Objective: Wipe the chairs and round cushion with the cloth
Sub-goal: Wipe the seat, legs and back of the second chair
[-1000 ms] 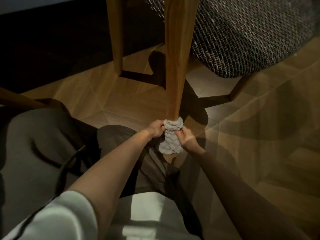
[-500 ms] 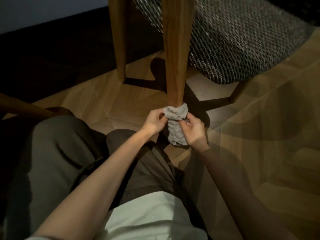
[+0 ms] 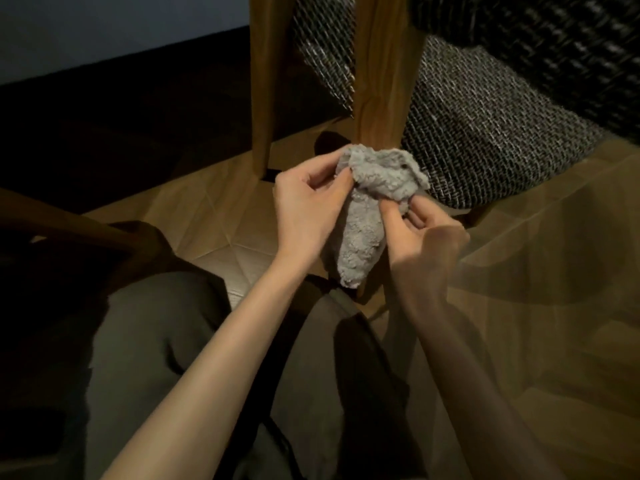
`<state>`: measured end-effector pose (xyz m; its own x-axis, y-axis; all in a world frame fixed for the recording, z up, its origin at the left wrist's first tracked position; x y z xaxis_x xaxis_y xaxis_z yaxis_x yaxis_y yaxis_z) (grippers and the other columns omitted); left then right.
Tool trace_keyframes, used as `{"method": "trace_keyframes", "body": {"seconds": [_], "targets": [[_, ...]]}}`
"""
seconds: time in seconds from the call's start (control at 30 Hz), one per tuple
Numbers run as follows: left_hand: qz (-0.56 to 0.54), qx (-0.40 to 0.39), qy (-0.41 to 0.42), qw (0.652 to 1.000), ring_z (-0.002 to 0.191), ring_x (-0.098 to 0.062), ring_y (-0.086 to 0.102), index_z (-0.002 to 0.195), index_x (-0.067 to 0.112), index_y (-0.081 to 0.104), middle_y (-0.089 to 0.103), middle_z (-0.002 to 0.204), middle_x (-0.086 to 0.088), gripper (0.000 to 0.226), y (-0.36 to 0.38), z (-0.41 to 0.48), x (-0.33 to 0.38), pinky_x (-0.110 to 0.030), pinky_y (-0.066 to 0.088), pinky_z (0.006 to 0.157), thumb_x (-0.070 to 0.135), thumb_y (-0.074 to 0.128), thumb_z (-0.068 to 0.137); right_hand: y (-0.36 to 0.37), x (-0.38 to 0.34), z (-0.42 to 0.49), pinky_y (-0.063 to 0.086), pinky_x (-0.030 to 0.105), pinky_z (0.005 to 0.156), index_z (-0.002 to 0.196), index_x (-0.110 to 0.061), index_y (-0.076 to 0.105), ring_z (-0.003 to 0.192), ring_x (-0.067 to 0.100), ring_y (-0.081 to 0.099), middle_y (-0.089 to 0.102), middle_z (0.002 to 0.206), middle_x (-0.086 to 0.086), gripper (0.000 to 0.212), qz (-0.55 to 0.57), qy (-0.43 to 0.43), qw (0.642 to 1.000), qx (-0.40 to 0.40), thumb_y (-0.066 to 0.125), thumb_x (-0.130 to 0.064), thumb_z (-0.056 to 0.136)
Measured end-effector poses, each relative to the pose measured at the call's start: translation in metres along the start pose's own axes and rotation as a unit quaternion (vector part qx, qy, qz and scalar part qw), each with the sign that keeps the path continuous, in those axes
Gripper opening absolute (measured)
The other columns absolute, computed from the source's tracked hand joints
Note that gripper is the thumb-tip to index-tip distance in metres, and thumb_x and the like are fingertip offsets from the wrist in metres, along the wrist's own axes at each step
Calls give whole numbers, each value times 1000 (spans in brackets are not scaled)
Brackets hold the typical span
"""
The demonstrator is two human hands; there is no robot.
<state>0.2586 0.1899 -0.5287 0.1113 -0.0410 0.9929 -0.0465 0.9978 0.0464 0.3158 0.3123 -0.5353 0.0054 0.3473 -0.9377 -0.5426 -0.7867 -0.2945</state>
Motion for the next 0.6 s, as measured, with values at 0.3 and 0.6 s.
{"method": "trace_keyframes", "body": {"seconds": [0.3,0.6], "targets": [[-33,97,-78,992,87,5,66,107,5,70,69,90,13,21,-10,10,87,-9,48,72,4,67,86,-7,-94,10,47,8,73,95,-26,71,83,-13,63,68,82,-22,12,-33,44,994,-97,65,-35,88],[157,99,-173,967,89,16,55,101,23,63,59,93,23,13,-57,-45,212,-3,44,76,19,65,89,-26,-186,-8,52,20,87,96,-31,62,97,-2,64,69,105,-9,22,94,243,931,-257,66,-11,89]]}}
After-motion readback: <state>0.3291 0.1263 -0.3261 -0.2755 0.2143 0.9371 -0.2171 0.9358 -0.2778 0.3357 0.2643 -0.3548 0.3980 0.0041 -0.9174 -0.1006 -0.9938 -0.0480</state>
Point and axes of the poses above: each hand's wrist, its own z-axis towards the middle knuckle, its own y-axis out of the palm, x = y × z, the point moved 2 cm from there along z, towards the middle knuckle
